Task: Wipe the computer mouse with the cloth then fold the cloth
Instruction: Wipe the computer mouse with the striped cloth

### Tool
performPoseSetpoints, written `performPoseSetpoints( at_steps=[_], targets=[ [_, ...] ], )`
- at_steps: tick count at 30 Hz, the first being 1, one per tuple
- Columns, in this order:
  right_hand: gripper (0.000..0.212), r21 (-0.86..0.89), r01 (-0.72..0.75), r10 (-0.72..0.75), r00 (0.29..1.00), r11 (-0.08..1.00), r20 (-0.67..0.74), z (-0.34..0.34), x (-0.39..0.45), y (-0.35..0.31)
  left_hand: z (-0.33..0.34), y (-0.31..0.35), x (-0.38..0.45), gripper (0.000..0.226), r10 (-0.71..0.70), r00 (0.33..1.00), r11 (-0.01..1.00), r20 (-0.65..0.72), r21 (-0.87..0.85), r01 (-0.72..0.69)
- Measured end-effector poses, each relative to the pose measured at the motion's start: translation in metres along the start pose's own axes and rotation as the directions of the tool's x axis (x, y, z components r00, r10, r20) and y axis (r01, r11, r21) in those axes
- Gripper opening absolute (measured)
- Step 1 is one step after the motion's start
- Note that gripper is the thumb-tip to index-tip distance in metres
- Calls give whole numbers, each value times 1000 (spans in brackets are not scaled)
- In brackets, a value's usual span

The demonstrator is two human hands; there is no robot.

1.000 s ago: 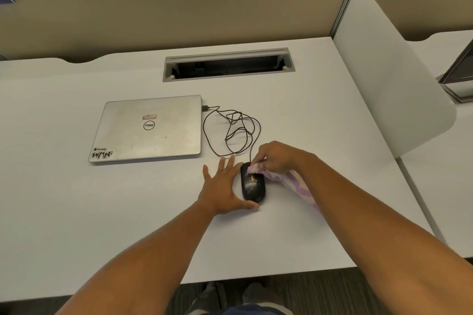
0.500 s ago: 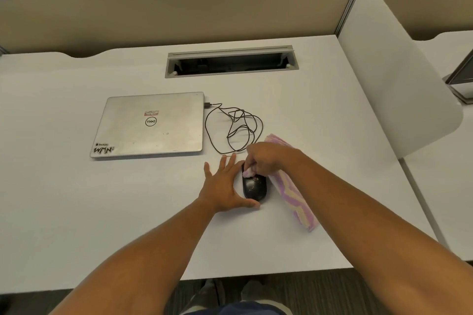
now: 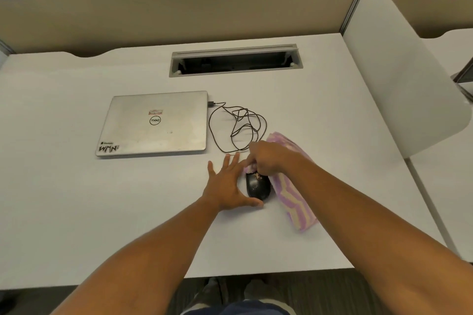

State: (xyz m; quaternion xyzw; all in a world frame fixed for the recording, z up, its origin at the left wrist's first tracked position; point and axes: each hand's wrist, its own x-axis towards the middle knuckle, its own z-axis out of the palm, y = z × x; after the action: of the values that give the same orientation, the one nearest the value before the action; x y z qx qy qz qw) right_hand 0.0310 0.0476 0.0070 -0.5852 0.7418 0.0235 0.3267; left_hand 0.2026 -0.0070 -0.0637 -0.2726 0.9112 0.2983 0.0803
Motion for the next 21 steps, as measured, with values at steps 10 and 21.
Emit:
performPoseSetpoints(
  at_steps=[10,21],
  targets=[
    [25,-34,64,-63,998,997,25,-28,-10,5,4,-4,2,135,-3,1000,1000,-18,21,3],
    [29,-107,104,-78,973,989,218,-20,-6,-3,2,-2,2,134,-8,1000,1000,-7,25,8]
  ],
)
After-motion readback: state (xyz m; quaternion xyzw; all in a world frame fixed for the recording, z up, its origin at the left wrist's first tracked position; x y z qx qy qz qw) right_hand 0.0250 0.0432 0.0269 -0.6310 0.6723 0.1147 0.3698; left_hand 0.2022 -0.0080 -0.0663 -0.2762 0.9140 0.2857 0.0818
